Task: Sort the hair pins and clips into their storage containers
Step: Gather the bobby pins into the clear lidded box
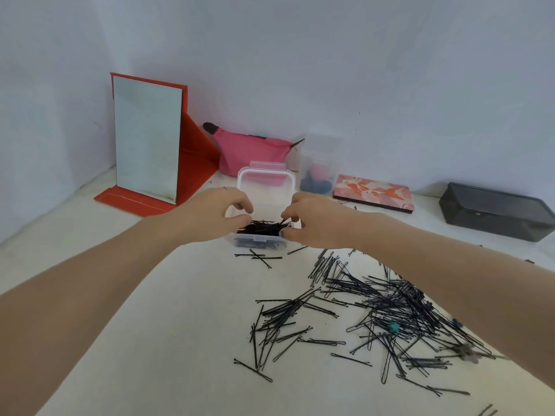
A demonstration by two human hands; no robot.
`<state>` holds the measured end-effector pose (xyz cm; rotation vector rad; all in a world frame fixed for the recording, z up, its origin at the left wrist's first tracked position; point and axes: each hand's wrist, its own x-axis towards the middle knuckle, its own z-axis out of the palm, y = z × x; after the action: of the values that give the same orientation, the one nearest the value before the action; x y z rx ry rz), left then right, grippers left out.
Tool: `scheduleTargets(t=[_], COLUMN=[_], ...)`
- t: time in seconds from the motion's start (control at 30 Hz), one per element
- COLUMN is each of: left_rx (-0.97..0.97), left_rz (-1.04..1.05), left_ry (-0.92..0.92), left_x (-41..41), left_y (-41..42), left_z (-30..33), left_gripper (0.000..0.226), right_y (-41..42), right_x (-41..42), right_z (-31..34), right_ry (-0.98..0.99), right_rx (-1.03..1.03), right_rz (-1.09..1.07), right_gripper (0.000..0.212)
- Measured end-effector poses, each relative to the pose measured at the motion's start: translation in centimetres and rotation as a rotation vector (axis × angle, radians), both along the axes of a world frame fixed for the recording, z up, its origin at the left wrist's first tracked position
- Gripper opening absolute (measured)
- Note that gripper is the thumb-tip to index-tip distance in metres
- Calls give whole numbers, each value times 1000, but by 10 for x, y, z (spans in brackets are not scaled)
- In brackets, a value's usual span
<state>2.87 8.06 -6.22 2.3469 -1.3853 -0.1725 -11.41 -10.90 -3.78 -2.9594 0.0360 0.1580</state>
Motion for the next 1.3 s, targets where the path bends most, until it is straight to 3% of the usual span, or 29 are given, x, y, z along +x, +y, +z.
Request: scheduleTargets(t=[0.13,0.27,0.87,1.17,1.3], left_rx=[58,62,149,22,-48], left_rz=[-21,38,-56,48,69], left_ry=[35,17,-66,148,133], left_x=[-8,-12,-12,-19,-16], left_y=[-2,-8,-12,-7,-6], left_z=[-6,-4,-9,-4,-4], left_gripper=[22,20,31,32,34], right_y=[8,14,-5,-4,5], right_x=[-1,-2,-9,13,27], right_z=[-1,-3,15,46,38], right_ry=[-11,-71,-209,-232,-304], right_rx=[20,61,165,382,538], right_rz=[8,0,-170,-266,-356], right_gripper=[28,20,28,29,24])
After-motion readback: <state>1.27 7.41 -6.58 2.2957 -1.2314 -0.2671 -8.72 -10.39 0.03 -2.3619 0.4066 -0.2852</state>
